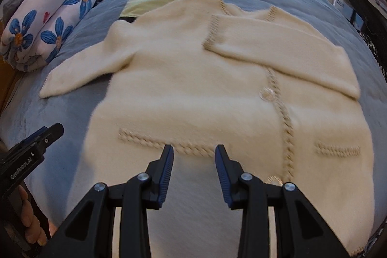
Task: Fold large clothes
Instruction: 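Grasp the cuff of the other sleeve with the left gripper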
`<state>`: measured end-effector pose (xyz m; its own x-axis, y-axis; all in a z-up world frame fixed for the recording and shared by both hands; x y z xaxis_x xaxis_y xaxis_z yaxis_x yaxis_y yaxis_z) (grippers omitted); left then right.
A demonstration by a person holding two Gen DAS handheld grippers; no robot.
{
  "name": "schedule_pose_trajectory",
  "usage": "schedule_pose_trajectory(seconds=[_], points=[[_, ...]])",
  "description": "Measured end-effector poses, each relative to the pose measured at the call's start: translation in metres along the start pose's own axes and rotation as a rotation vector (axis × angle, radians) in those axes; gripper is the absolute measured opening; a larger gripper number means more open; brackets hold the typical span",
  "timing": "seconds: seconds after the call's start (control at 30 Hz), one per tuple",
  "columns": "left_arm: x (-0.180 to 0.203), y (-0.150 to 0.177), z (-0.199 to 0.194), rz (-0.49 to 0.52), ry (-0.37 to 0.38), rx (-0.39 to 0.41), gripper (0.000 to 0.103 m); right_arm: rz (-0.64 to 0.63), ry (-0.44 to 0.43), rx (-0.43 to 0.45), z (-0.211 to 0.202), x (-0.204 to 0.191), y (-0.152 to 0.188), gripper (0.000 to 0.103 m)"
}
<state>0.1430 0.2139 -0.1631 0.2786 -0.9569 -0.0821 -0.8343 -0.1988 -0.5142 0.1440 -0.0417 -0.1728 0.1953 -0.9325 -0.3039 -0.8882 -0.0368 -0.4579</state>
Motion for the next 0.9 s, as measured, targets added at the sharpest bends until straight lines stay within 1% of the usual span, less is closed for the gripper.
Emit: schedule_pose_trajectory(seconds=[0.1, 0.2, 0.3, 0.4, 0.5, 0.53, 0.63, 0.73, 0.8, 0.9], points=[[-0.030, -0.014, 0.020, -0.040, -0.027, -0.012, 0.050, -0.033, -0.015, 0.036, 0.008, -0.021, -0.018, 0.036], [-0.060, -0.030, 0.042, -0.082, -0.037, -0.018, 0.050, -0.064, -0.030, 0.058, 0.020, -0.040, -0.034, 0.036], [-0.092, -0.047, 0.070, -0.154, -0.032, -0.040, 0.050, -0.094, -0.044, 0.062, 0.035, -0.058, -0.046, 0.036], [-0.125, -0.060, 0.102, -0.235, -0.049, -0.074, 0.050, -0.124, -0.043, 0.062, 0.051, -0.073, -0.056, 0.036], [-0.150, -0.072, 0.128, -0.309, -0.022, -0.083, 0.050, -0.139, -0.046, 0.048, 0.069, -0.083, -0.060, 0.036], [-0.159, -0.076, 0.140, -0.349, -0.004, -0.101, 0.050, -0.141, -0.046, 0.039, 0.075, -0.085, -0.060, 0.036], [-0.176, -0.081, 0.168, -0.441, 0.049, -0.135, 0.050, -0.141, -0.048, 0.007, 0.092, -0.087, -0.058, 0.036], [-0.184, -0.092, 0.184, -0.478, 0.068, -0.125, 0.050, -0.133, -0.046, -0.010, 0.103, -0.086, -0.058, 0.036], [-0.186, -0.102, 0.191, -0.486, 0.062, -0.108, 0.050, -0.123, -0.042, -0.018, 0.108, -0.081, -0.058, 0.036], [-0.189, -0.117, 0.205, -0.492, 0.033, -0.093, 0.050, -0.102, -0.034, -0.024, 0.114, -0.071, -0.058, 0.036]])
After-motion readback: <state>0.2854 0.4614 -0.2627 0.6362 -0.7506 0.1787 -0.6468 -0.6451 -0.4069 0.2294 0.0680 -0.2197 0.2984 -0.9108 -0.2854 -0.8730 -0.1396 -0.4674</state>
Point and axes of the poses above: each gripper's, at about its wrist camera, not at the fingertips, and z roughly the way its jaws point, x to its right, y to its underside, the point moved 10 cm from there along z, roughly the way its jaws point, and after that the axes turned 13 degrees about -y, right-handed, at the moved point
